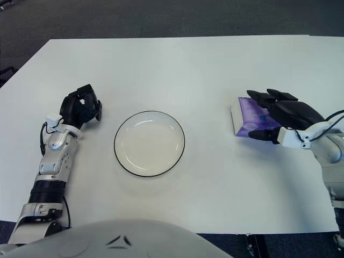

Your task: Put the tissue paper into the plate.

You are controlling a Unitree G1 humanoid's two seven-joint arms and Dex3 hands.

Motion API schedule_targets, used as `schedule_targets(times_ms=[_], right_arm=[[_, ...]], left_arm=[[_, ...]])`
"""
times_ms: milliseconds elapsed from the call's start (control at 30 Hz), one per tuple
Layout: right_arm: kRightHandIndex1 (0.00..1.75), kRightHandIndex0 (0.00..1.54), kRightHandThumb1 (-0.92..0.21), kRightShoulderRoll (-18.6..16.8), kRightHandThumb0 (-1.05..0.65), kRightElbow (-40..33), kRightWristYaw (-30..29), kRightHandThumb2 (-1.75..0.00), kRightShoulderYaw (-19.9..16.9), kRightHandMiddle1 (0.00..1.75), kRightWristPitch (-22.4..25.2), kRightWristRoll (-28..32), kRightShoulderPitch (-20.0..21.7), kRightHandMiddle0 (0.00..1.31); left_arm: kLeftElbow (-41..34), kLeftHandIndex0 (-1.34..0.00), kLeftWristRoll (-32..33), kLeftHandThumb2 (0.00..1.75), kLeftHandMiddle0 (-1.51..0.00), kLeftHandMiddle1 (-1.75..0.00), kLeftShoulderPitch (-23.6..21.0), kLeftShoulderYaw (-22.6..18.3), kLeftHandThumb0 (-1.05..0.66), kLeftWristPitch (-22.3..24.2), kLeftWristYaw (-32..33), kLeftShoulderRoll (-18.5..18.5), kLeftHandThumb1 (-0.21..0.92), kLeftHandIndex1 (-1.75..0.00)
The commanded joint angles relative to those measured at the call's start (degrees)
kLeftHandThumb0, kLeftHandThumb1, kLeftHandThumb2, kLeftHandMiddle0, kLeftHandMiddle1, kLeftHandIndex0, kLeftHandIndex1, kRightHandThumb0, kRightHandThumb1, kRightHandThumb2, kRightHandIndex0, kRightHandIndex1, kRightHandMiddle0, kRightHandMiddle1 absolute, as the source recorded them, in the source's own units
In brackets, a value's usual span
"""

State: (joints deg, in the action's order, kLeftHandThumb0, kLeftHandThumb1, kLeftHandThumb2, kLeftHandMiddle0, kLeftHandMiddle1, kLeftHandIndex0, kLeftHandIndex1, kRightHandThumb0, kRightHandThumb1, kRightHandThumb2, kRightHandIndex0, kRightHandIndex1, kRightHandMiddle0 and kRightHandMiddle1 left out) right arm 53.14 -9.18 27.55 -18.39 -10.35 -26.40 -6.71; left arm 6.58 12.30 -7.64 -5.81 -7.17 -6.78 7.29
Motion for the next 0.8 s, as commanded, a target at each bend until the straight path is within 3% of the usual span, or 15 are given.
schedule_targets(times_ms=[0,267,767], right_arm=[[0.0,0.0,-0.92,-0.14,-1.05,0.67,-1.11,-0.43,1.09,0.0,0.48,-0.6,1.29,0.0],[0.0,0.0,-0.92,-1.38,-1.05,5.08,-3.65,-0.42,6.63,0.0,1.17,-2.19,6.28,0.0],[0.0,0.0,-0.92,-0.03,-1.05,11.84,-3.79,-0.34,12.52,0.0,-0.9,-3.09,9.43,0.0]], left_arm=[[3.84,-1.03,0.25,1.01,-1.33,-1.75,6.76,0.71,-0.4,0.31,-0.04,-3.75,0.66,-1.75],[3.58,-1.04,-0.04,1.01,-1.33,-1.75,7.04,0.86,-0.4,-0.21,0.01,-3.82,0.66,-1.75],[2.73,-1.03,-0.21,1.01,-1.34,-1.75,7.53,0.85,-0.4,-0.31,0.34,-4.19,0.64,-1.75]])
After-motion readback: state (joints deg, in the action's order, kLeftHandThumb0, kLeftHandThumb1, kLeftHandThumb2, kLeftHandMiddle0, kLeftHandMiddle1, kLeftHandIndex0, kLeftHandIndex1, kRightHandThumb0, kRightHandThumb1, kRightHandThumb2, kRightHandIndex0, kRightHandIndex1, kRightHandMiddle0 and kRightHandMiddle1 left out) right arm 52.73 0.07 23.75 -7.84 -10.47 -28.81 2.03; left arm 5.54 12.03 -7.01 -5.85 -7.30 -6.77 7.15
